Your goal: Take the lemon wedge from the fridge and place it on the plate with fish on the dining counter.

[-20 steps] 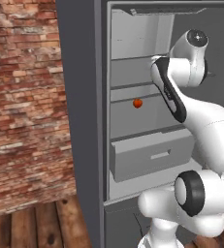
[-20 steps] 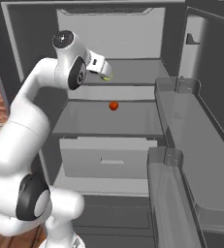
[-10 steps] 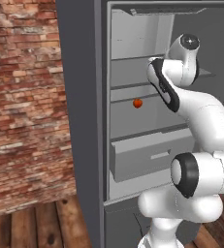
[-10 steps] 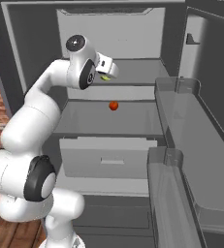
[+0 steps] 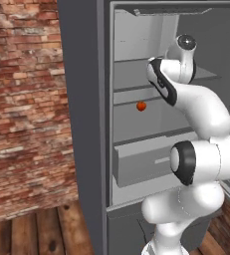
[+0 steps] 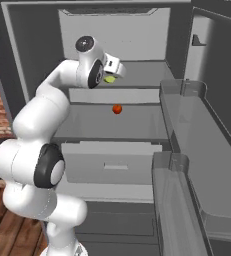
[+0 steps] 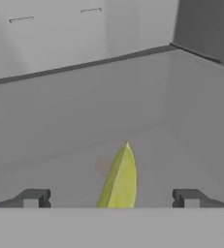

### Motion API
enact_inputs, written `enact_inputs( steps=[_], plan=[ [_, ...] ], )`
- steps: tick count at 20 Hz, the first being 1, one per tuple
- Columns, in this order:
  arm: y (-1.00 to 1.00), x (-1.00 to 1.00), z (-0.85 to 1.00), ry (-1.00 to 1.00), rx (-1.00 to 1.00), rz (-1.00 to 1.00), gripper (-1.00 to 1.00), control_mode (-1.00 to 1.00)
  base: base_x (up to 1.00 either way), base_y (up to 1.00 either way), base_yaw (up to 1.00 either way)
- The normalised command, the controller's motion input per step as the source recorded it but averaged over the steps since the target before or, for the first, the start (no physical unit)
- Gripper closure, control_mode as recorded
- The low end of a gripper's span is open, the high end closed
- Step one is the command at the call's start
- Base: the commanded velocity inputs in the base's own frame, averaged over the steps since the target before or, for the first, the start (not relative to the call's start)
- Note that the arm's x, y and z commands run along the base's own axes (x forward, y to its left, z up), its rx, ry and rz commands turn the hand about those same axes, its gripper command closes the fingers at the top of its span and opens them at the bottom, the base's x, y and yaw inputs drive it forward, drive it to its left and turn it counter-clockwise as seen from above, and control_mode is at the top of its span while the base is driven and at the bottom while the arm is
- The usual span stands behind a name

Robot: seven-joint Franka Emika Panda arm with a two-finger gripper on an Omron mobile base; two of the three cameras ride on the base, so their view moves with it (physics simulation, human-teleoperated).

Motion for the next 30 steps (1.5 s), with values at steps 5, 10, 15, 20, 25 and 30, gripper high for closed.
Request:
enact_inputs(
  steps=[5,10,15,20,25,30],
  plan=[
    [-0.01,0.07,-0.17,0.02,0.0,0.0,-1.0,-1.0,0.0,0.0,0.0],
    [0.0,0.0,-0.36,0.06,0.0,0.0,-1.0,-1.0,0.0,0.0,0.0],
    [0.0,0.12,-0.57,0.03,0.0,0.0,-1.0,-1.0,0.0,0.0,0.0],
    [0.0,0.48,-0.66,0.0,0.0,0.0,-1.0,-1.0,0.0,0.0,0.0],
    [0.0,0.49,-0.7,0.0,0.0,0.0,1.0,-1.0,0.0,0.0,0.0],
    [0.0,0.05,-0.22,-0.04,-0.01,0.0,1.0,-1.0,0.0,0.0,0.0]
  ],
)
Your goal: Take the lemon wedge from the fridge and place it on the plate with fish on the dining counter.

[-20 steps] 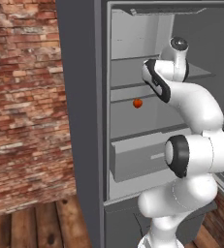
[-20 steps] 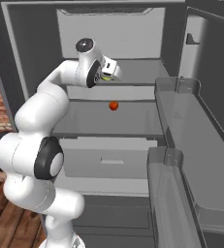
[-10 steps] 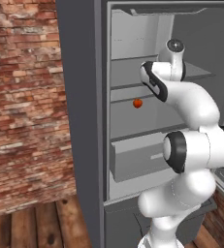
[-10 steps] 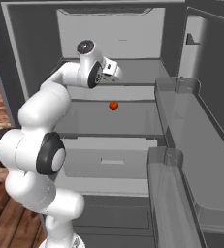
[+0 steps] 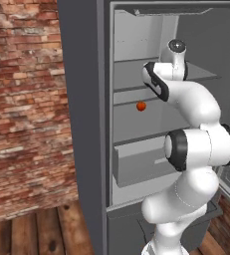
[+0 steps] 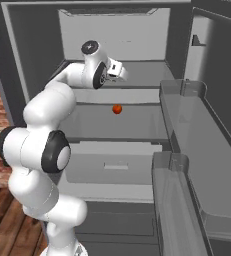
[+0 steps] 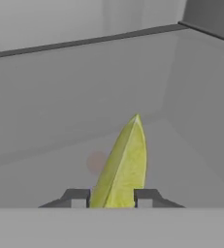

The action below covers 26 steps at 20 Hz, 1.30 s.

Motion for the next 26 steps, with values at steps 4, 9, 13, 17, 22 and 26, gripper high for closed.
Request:
enact_inputs(
  steps=[4,9,13,17,22,26],
  plan=[
    [0.0,-0.25,-0.01,-0.08,0.0,0.0,1.0,-1.0,0.0,0.0,0.0],
    [0.03,-0.84,0.21,-0.09,0.02,0.0,1.0,-1.0,0.0,0.0,0.0],
    [0.1,-1.0,0.67,-0.08,0.04,0.0,1.0,-1.0,0.0,0.0,0.0],
    [0.07,-1.0,0.95,0.0,0.04,-0.01,1.0,-1.0,0.0,0.0,0.0],
    [0.0,-1.0,0.23,0.0,0.01,-0.03,1.0,-1.0,0.0,0.0,0.0],
    [0.0,-1.0,-0.03,-0.05,0.0,0.0,1.0,-1.0,0.0,0.0,0.0]
  ],
)
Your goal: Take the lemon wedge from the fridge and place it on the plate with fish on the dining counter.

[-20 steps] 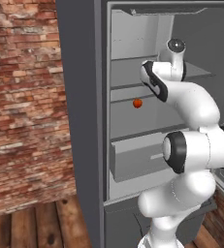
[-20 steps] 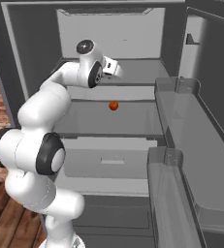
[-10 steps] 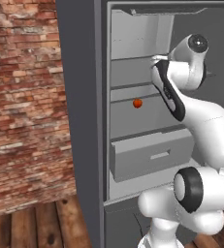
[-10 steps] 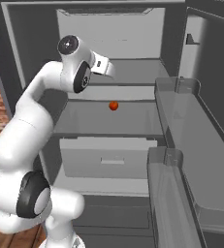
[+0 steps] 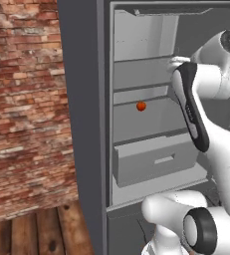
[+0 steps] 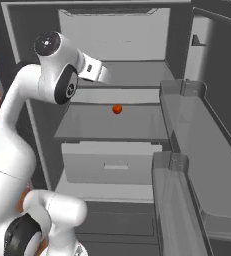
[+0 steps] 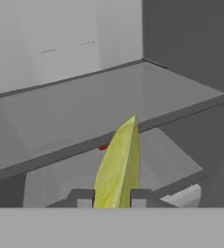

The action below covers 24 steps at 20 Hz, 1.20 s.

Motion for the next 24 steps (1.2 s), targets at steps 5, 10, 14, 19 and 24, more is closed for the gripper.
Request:
enact_inputs(
  steps=[5,10,14,19,24],
  plan=[
    [0.02,-0.2,-0.03,0.0,0.0,0.0,1.0,1.0,-0.8,0.06,0.14],
    [0.0,0.0,0.0,0.0,0.0,0.0,1.0,1.0,-0.92,0.0,0.53],
    [0.0,0.0,0.0,0.0,0.0,0.0,1.0,1.0,-0.18,0.01,0.89],
    [0.0,0.0,0.0,0.0,0.0,0.0,1.0,1.0,0.0,0.08,0.99],
    [0.0,0.0,0.0,0.0,0.0,0.0,1.0,1.0,0.0,0.1,1.0]
  ],
)
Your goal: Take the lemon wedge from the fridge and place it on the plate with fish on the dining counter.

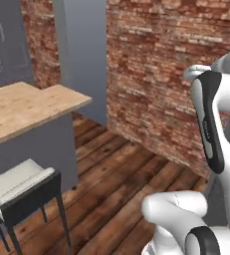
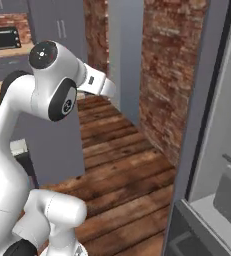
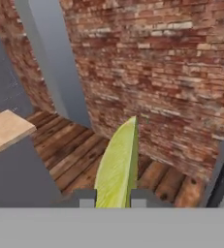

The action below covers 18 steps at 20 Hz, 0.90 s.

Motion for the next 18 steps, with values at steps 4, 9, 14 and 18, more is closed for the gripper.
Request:
enact_inputs(
  steps=[4,9,14,18],
  plan=[
    [0.0,0.0,0.0,0.0,0.0,0.0,1.0,1.0,0.0,0.1,1.0],
    [0.0,0.0,0.0,0.0,0.0,0.0,1.0,1.0,0.0,0.19,0.98],
    [0.0,0.0,0.0,0.0,0.0,0.0,1.0,1.0,0.02,0.76,0.77],
    [0.0,0.0,0.0,0.0,0.0,0.0,1.0,1.0,0.55,1.0,0.39]
  ],
)
